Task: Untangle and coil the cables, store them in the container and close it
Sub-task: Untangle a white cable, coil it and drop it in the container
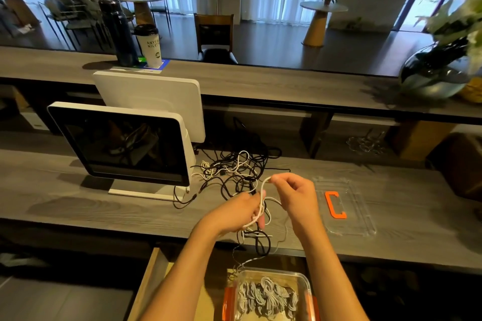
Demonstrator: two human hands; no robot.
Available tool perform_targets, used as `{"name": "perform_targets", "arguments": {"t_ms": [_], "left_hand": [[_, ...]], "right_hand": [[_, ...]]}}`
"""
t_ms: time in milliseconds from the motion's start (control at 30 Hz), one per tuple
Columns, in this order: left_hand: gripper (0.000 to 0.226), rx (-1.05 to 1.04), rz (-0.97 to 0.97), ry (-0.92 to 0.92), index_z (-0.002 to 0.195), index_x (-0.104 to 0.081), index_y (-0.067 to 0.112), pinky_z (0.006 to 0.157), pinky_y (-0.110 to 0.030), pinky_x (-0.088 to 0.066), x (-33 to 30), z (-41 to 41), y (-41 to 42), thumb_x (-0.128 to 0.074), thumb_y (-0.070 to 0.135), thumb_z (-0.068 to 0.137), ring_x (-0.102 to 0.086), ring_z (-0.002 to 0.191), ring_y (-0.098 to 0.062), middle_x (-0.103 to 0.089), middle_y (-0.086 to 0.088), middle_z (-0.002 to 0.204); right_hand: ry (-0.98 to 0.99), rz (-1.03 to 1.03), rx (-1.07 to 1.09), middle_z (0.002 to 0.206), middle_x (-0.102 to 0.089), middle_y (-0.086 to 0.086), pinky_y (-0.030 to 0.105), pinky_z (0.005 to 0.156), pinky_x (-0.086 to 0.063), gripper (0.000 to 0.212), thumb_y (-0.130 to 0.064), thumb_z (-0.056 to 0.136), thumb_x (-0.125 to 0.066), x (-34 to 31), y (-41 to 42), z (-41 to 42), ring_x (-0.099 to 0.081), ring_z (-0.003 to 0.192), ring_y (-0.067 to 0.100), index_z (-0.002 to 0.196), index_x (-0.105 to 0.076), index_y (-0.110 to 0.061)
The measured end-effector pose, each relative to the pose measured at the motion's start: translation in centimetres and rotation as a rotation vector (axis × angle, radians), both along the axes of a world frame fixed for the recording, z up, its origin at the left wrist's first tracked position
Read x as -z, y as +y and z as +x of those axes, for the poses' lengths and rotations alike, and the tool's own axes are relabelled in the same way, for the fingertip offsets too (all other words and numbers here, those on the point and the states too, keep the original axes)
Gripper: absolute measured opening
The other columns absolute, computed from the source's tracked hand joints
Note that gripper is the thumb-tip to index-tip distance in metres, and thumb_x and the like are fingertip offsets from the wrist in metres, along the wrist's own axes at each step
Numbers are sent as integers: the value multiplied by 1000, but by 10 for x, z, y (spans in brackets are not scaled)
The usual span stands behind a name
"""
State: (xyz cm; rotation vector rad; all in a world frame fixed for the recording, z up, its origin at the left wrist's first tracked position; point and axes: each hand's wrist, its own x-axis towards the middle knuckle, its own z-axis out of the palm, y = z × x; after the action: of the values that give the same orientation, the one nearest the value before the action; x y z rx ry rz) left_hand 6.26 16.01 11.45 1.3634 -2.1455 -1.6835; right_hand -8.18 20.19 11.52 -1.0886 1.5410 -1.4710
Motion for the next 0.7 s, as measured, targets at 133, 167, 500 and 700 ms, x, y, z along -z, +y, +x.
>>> {"name": "perform_targets", "arguments": {"t_ms": [133, 167, 500, 700], "left_hand": [[72, -50, 239, 213, 59, -59, 23, 47, -25, -21, 4, 5, 0, -21, 72, 97, -30, 45, -10, -40, 7, 53], [72, -43, 284, 249, 58, -58, 23, 47, -25, -20, 2, 6, 1, -23, 74, 95, -28, 46, -11, -38, 6, 53], [34, 204, 47, -49, 65, -46, 21, 45, -22, -31, 0, -6, 4, -57, 25, 97, -35, 42, -7, -41, 8, 55], [41, -30, 6, 114, 84, -70, 12, 48, -23, -42, 4, 9, -6, -41, 32, 106, -51, 50, -12, -60, 0, 61]], "right_hand": [[7, 25, 72, 50, -53, -11, 13, 48, -37, 15, -15, 93, -66, 4, -1, -6, -43, 48, -1, 82, -75, -10], [10, 39, 80, 50, -55, -12, 12, 49, -37, 15, -15, 92, -67, 5, -1, -7, -45, 48, -3, 83, -76, -9], [4, 63, 83, 48, -49, -12, 13, 46, -34, 15, -15, 91, -69, 8, 0, -7, -39, 47, 0, 77, -74, -12], [-54, 117, 106, 50, -48, -6, 17, 42, -30, 14, -17, 91, -68, 9, -1, -14, -37, 45, 4, 82, -76, -9]]}}
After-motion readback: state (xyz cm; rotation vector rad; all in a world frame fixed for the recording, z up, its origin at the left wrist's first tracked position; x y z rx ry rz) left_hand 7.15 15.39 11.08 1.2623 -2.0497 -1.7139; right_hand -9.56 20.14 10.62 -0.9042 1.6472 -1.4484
